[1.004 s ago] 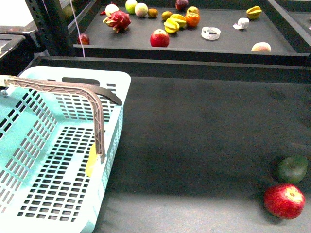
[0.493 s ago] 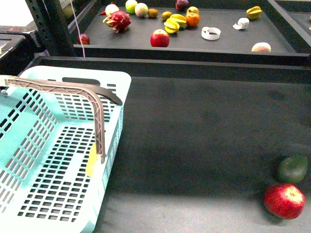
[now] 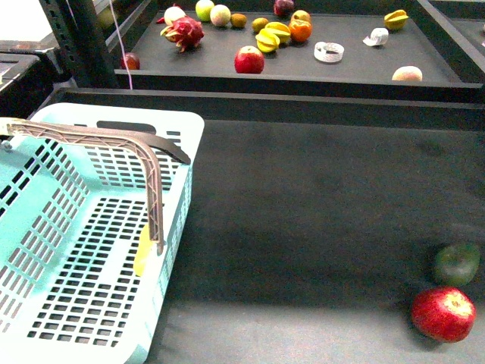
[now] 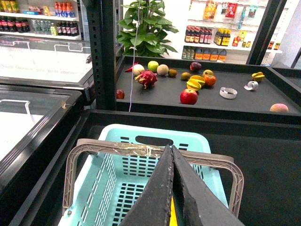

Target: Pick mango with right arm and hold basket with left

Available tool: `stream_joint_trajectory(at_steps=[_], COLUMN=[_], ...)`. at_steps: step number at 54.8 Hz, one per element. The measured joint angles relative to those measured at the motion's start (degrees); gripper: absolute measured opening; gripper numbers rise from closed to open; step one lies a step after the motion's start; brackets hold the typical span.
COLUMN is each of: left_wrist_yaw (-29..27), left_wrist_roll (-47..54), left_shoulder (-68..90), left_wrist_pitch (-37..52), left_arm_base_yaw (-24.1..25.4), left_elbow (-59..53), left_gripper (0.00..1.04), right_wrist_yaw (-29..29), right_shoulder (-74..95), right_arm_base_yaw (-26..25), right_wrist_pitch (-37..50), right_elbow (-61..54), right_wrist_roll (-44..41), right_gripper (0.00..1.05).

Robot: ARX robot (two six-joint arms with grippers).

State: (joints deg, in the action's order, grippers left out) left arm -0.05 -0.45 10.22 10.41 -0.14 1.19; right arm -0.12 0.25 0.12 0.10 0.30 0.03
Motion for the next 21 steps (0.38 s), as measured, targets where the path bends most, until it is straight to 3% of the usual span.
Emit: stream_joint_trajectory(at_steps=[7, 21], left_wrist_yaw=[0.07, 0.04], left_wrist_roll=[0.02, 0.02], left_shoulder=[-8.44, -9.97], left_wrist_pitch=[-9.7, -10.27], left_arm_base_yaw=[-0.02, 0.0], left_elbow=[0.0, 0.0], left_gripper=[0.02, 0.02], right_wrist_yaw=[0.02, 0.0], right_shoulder=[0.0, 0.0], right_arm_base_yaw=[0.0, 0.0], right_wrist_pitch=[-0.02, -0.02], right_elbow=[0.0, 0.0], right_wrist_roll=[0.0, 0.0], right_gripper=[0.97, 0.97])
